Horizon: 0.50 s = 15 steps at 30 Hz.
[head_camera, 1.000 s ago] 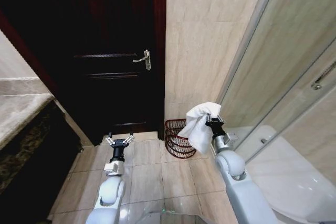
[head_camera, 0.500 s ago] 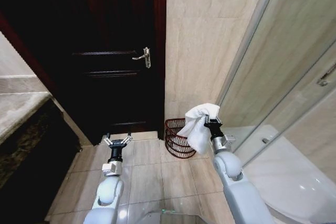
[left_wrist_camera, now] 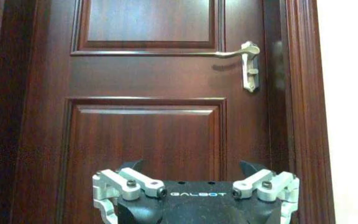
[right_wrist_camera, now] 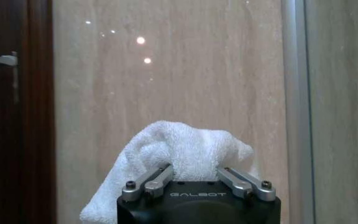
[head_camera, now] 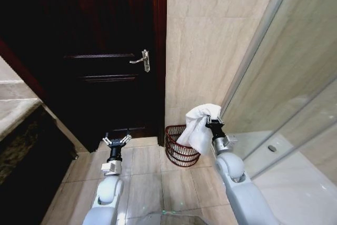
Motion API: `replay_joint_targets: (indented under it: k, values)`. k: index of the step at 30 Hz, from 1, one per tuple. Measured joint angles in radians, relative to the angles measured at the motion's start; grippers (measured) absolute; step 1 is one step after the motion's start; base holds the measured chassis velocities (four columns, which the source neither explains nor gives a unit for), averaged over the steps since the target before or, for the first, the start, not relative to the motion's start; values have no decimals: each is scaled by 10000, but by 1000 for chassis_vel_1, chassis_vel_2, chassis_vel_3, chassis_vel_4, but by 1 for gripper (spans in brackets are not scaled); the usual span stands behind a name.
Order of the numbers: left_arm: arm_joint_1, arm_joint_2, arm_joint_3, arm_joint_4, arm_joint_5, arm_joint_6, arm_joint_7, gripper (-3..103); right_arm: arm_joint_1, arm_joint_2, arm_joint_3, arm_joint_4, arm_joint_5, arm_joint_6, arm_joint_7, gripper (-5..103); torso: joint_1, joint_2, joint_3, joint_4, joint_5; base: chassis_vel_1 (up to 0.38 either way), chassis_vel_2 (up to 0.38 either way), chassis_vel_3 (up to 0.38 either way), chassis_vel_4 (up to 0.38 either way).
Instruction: Discard the used towel into the hamper.
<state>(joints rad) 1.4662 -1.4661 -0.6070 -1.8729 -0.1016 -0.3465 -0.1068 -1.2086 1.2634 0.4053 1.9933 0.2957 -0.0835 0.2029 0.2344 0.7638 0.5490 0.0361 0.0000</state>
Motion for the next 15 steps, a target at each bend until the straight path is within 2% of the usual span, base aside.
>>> replay_joint_targets:
  k: [7,15]
  values:
    - [33,-10,22,113,-13,-65,-7,100,-129,-7,27,122,517,311,316,12,15,8,11,-2,0,-111,107,91,-106]
    - [220,-15,29,52,1,-132,-24,100,-179,-110,239,254,703,343,359,12,-129,-271,-151,-1,0,-14,12,13,-15]
